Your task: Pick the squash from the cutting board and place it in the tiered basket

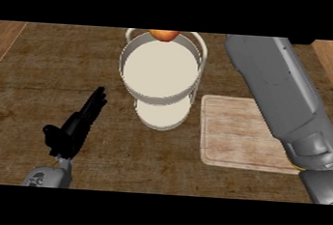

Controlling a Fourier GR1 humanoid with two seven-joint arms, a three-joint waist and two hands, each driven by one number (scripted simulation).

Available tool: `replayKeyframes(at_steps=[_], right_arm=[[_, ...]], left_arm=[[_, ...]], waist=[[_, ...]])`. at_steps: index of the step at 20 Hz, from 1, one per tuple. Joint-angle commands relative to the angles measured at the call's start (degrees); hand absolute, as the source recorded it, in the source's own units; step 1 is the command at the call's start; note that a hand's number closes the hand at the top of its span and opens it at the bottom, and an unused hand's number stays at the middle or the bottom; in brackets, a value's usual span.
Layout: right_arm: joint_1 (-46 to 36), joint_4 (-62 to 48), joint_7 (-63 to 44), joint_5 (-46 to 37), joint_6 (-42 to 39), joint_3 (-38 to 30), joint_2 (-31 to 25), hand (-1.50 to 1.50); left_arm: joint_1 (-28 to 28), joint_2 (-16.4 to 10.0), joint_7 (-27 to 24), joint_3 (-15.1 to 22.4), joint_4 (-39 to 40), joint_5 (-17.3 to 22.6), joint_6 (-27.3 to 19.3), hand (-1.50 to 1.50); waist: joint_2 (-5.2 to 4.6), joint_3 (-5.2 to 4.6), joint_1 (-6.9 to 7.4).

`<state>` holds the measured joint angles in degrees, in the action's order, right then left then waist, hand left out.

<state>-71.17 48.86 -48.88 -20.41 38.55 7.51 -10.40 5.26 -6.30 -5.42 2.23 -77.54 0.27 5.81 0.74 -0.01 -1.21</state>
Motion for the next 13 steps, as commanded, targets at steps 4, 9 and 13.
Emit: replayKeyframes(at_steps=[4,9,13], right_arm=[[11.9,18.9,0.3,1.5,2.5,-5.6,-10.7,-1.5],[29.6,37.1,1.0,5.6,-1.4,-8.0,-16.4,-1.5],[41.6,48.4,1.5,14.0,-9.1,-14.5,-23.9,-1.5]], left_arm=[[-3.1,0.0,-0.2,-0.7,-1.2,0.5,-0.4,0.0],[-2.2,0.5,-0.3,-0.3,-1.4,0.0,-0.8,0.0],[-3.5,-0.7,0.0,-1.3,-2.7,1.2,0.5,0.0]], waist=[[0.65,0.12,-2.48],[0.31,0.1,-2.59],[0.16,0.13,-2.41]])
